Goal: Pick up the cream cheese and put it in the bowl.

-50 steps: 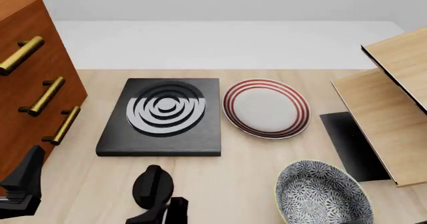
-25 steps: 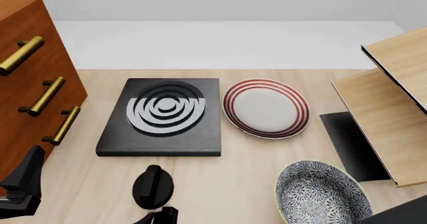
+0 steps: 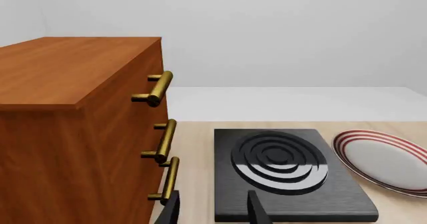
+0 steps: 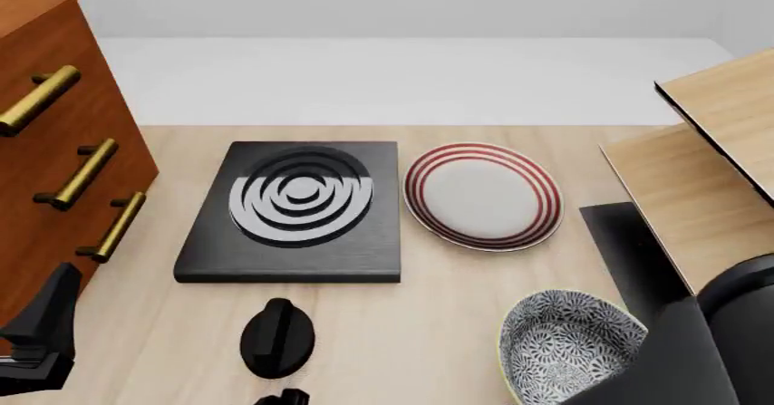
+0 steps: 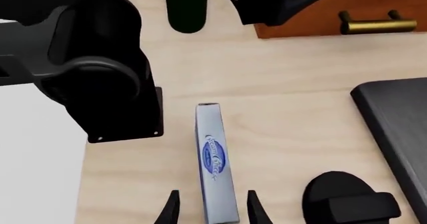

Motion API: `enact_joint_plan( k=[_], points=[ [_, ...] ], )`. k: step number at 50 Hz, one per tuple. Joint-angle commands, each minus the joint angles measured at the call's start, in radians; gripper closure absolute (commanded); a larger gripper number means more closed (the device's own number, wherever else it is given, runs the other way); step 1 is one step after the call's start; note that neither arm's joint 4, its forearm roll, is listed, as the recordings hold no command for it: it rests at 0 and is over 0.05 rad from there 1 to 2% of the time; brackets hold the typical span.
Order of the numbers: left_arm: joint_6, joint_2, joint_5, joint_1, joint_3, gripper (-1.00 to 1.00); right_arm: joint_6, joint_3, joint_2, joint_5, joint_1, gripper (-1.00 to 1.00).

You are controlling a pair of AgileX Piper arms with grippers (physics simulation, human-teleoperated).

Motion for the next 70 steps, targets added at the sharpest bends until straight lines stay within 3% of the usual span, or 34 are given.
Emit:
enact_joint_plan(
  k=[1,11,12,32,49,70],
  points=[
    [0.0,0.0,0.0,0.0,0.0,-1.0,0.015,-0.022,0.042,-0.008,-0.005,-1.0],
    [0.0,0.0,0.0,0.0,0.0,-1.0,0.013,-0.007,0.034,-0.019,-0.002,-1.0],
    [0.0,0.0,0.0,0.0,0.0,-1.0,0.01,-0.005,0.031,-0.019,-0.004,1.0],
    [0.0,0.0,0.0,0.0,0.0,-1.0,-0.032,0.005,-0.033,0.02,-0.006,1.0],
    [0.0,0.0,0.0,0.0,0.0,-1.0,-0.09,0.09,-0.274,0.116,-0.029,1.0],
    [0.0,0.0,0.0,0.0,0.0,-1.0,-0.093,0.209,-0.446,0.157,-0.058,1.0]
  ],
)
